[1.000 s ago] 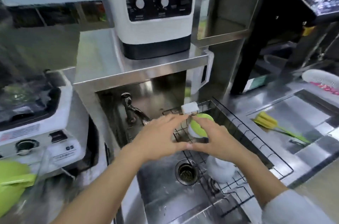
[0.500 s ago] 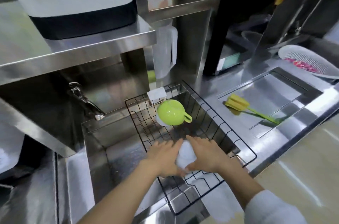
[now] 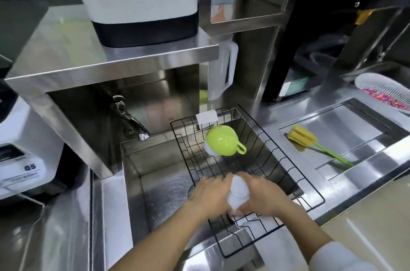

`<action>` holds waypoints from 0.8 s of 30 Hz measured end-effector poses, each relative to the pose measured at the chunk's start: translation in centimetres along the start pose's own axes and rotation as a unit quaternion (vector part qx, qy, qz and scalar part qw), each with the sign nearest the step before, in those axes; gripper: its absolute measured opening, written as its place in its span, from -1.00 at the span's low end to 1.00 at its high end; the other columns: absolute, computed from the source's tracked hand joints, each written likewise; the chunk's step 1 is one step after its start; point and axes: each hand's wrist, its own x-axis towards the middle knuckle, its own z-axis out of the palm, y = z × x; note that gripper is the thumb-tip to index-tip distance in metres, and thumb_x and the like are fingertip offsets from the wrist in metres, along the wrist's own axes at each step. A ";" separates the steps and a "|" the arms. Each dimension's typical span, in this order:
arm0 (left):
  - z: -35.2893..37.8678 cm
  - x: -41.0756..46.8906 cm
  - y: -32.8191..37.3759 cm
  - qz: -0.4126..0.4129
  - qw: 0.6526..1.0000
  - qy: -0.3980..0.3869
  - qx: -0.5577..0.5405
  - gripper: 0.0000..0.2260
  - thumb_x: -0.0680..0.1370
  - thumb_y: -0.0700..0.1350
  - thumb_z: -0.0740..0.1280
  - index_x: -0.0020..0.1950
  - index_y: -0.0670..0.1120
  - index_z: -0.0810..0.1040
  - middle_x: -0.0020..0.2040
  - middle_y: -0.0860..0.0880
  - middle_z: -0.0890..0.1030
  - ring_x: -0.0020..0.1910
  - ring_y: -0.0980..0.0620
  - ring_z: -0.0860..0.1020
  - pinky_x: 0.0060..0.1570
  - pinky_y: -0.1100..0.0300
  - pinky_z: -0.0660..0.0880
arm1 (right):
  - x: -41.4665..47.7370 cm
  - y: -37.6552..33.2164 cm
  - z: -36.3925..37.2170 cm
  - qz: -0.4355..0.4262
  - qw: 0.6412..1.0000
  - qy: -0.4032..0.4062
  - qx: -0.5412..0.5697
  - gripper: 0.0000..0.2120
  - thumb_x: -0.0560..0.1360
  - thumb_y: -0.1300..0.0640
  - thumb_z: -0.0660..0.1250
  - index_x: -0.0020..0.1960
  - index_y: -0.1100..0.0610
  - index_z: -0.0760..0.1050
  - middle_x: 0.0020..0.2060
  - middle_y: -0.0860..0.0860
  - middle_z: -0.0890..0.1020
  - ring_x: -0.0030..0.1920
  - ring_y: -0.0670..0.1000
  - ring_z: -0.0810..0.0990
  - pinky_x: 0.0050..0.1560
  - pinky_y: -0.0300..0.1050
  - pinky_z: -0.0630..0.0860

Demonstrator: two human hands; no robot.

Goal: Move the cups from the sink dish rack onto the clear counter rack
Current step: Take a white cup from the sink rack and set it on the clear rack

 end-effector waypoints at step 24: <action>-16.2 -27.8 -11.0 -0.064 0.926 0.358 -0.102 -0.33 0.33 0.10 0.35 0.42 0.07 0.27 0.25 -0.04 0.48 0.24 -0.05 0.41 0.24 0.00 0.38 | -8.8 -28.3 -9.1 -0.335 0.926 0.158 0.074 -0.29 0.15 -0.12 0.55 0.16 -0.45 0.27 0.11 -0.38 0.50 0.14 -0.15 0.52 0.18 -0.08 0.47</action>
